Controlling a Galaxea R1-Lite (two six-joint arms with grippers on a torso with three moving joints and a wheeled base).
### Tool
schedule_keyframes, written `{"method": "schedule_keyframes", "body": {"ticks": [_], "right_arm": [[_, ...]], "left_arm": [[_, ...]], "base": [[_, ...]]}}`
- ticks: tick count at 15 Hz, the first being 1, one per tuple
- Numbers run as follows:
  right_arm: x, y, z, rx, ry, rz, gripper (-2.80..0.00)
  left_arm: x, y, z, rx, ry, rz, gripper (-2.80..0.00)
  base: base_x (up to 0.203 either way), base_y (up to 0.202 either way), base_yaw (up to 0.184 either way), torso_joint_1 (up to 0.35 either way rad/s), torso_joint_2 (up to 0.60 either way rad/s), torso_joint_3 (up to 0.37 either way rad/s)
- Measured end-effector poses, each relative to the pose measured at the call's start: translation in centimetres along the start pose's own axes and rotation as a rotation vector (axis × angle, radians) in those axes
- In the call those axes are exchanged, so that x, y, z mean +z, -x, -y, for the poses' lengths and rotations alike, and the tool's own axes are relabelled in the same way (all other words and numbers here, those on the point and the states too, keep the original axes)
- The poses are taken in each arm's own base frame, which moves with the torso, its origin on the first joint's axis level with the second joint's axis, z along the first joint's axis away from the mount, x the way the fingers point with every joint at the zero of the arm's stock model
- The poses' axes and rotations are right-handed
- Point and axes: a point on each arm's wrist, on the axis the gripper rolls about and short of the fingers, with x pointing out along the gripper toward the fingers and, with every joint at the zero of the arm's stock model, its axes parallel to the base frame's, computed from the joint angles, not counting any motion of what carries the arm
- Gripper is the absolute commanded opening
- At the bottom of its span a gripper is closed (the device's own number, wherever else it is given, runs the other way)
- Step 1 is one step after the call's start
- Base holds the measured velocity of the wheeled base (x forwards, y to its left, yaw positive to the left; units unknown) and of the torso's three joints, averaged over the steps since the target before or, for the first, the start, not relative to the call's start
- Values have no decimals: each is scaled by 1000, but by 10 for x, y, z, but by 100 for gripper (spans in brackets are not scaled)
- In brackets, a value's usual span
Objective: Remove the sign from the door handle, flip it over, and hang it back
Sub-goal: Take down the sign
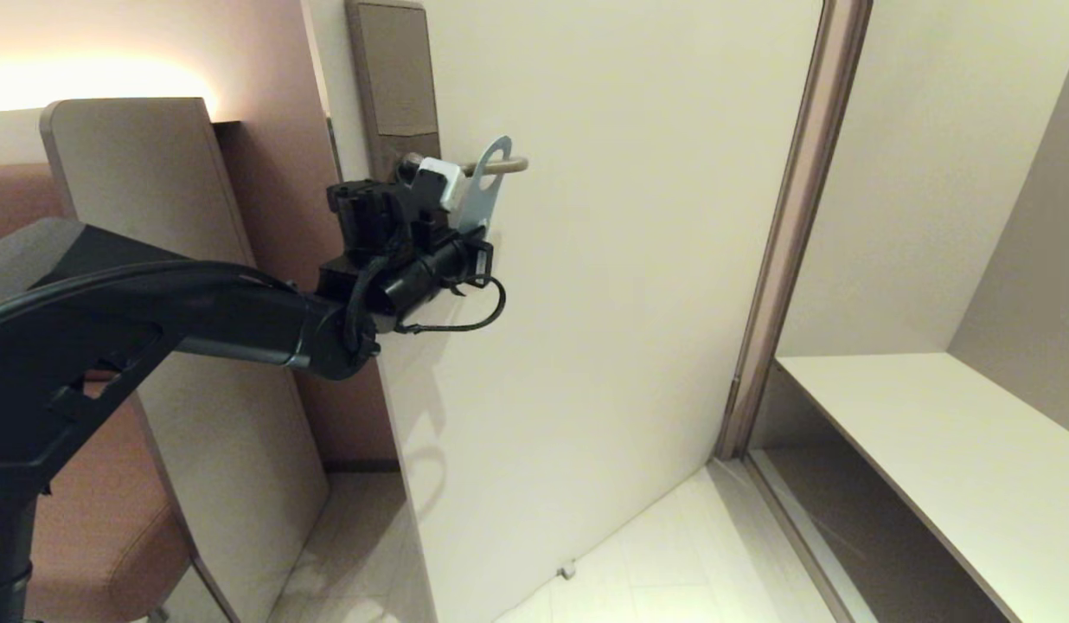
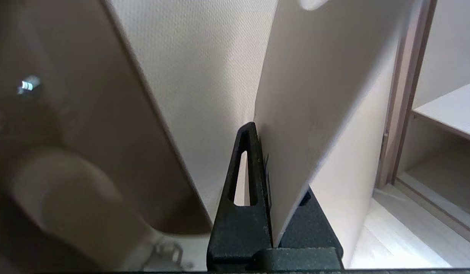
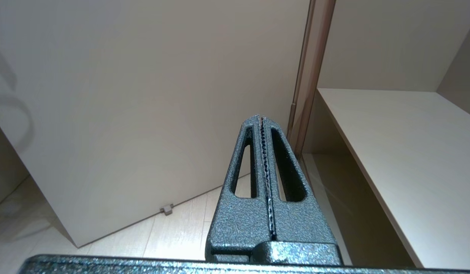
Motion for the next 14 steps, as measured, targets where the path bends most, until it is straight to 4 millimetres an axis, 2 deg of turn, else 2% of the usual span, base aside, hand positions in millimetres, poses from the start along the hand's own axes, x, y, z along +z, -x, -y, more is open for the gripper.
{"method": "schedule_keyframes", "body": {"ticks": [9, 14], "right_arm": [[0, 0, 0, 0, 0, 0, -280], [0, 0, 0, 0, 0, 0, -280]], "left_arm": [[6, 1, 25, -51, -3, 15, -280], [13, -6, 29, -39, -1, 42, -280]], "base": [[0, 0, 0, 0, 0, 0], [0, 0, 0, 0, 0, 0]]}}
